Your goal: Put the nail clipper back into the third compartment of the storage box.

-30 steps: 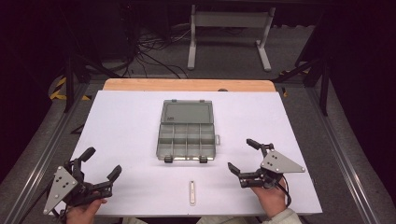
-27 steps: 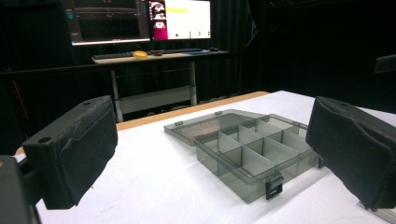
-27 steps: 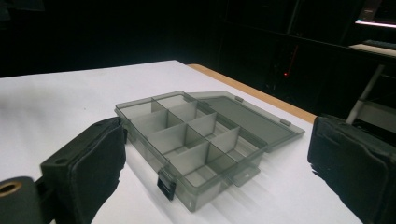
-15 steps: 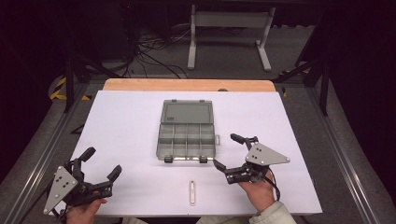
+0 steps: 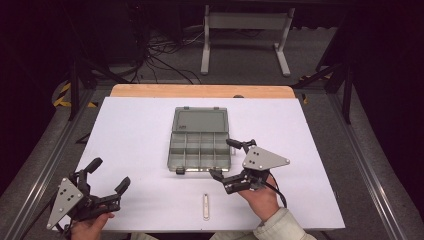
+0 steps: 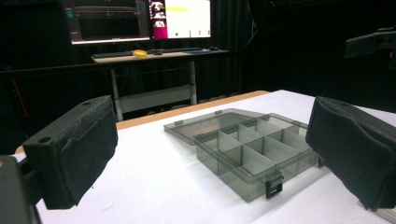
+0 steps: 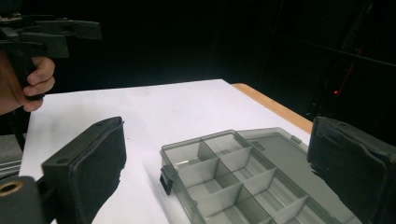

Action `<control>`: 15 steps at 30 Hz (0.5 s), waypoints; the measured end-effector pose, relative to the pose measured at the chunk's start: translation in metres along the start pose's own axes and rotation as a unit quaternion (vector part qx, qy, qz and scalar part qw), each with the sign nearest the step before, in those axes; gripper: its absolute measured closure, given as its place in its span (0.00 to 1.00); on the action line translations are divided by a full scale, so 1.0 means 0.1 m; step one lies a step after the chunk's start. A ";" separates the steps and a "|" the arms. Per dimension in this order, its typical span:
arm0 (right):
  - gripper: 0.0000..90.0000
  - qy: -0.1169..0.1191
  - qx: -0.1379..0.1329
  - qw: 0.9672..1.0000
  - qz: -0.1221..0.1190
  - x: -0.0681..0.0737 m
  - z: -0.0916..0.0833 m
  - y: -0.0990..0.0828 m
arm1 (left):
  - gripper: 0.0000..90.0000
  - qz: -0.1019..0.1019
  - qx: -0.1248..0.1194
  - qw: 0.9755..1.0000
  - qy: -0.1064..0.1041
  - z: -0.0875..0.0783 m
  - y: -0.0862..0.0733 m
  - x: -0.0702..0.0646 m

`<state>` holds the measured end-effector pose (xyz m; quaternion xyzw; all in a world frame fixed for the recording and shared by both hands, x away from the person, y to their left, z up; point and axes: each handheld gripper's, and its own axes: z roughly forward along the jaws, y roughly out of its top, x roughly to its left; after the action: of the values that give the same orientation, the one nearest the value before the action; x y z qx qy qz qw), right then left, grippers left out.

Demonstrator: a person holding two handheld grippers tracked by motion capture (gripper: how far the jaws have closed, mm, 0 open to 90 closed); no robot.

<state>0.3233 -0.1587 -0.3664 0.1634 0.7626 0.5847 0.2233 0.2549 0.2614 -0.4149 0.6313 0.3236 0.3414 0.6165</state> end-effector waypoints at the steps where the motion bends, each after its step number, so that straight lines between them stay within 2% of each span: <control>1: 0.06 0.003 0.001 1.000 0.000 0.00 0.01 0.01 | 0.03 0.000 0.000 1.000 0.000 0.00 0.00 0.00; 6: 0.06 0.014 0.003 1.000 0.001 0.03 0.08 0.04 | 0.04 0.000 -0.001 1.000 0.000 0.00 0.00 0.00; 10: 0.11 0.020 0.033 0.999 0.017 0.04 0.10 0.08 | 0.04 0.001 -0.002 1.000 0.000 0.00 0.00 0.00; 11: 0.26 0.030 0.040 0.999 0.023 0.05 0.10 0.09 | 0.04 0.000 -0.001 1.000 0.000 0.00 0.00 0.00; 13: 0.42 0.043 0.050 0.998 0.018 0.06 0.09 0.10 | 0.04 0.001 0.000 1.000 -0.001 0.00 0.00 0.00; 15: 0.63 0.066 0.057 0.996 0.022 0.08 0.08 0.11 | 0.04 0.001 -0.001 1.000 0.000 0.00 0.00 0.00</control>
<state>0.3205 -0.1452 -0.3592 0.1543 0.8039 0.5544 0.1500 0.2548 0.2615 -0.4148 0.6311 0.3227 0.3418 0.6170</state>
